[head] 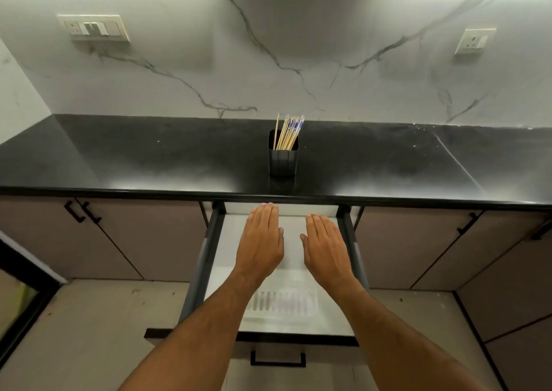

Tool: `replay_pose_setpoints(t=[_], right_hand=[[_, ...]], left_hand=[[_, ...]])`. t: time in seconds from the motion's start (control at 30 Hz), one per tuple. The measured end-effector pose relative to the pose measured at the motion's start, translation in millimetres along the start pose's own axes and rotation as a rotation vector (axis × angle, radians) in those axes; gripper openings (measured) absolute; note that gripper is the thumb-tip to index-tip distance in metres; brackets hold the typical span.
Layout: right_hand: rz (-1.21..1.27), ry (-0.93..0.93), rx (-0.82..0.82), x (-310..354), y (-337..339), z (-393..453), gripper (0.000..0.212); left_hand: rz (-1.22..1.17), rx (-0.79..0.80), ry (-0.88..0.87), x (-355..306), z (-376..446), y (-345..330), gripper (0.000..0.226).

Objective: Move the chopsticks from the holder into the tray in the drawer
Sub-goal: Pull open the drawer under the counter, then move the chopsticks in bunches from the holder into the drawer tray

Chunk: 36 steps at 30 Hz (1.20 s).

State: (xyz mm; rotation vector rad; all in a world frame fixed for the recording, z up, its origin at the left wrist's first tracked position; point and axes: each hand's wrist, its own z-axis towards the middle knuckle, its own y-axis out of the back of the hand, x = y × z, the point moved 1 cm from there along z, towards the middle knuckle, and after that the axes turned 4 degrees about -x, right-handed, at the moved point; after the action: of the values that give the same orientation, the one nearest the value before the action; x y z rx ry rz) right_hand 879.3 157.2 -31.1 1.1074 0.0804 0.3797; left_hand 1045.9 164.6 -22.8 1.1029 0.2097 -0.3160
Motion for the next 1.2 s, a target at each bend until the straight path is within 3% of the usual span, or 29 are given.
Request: replay_pose_setpoints(t=[0.4, 0.6, 1.2], right_hand=[[-0.05, -0.013, -0.018, -9, -18, 134, 0.046], [0.055, -0.093, -0.137, -6, -21, 205, 0.035], [0.107, -0.18, -0.094, -57, -77, 337, 0.036]], left_hand=[[-0.014, -0.129, -0.132, 35, 139, -19, 0.044], [-0.059, -0.118, -0.151, 51, 212, -27, 0.039], [-0.055, -0.035, -0.198, 51, 340, -89, 0.036]])
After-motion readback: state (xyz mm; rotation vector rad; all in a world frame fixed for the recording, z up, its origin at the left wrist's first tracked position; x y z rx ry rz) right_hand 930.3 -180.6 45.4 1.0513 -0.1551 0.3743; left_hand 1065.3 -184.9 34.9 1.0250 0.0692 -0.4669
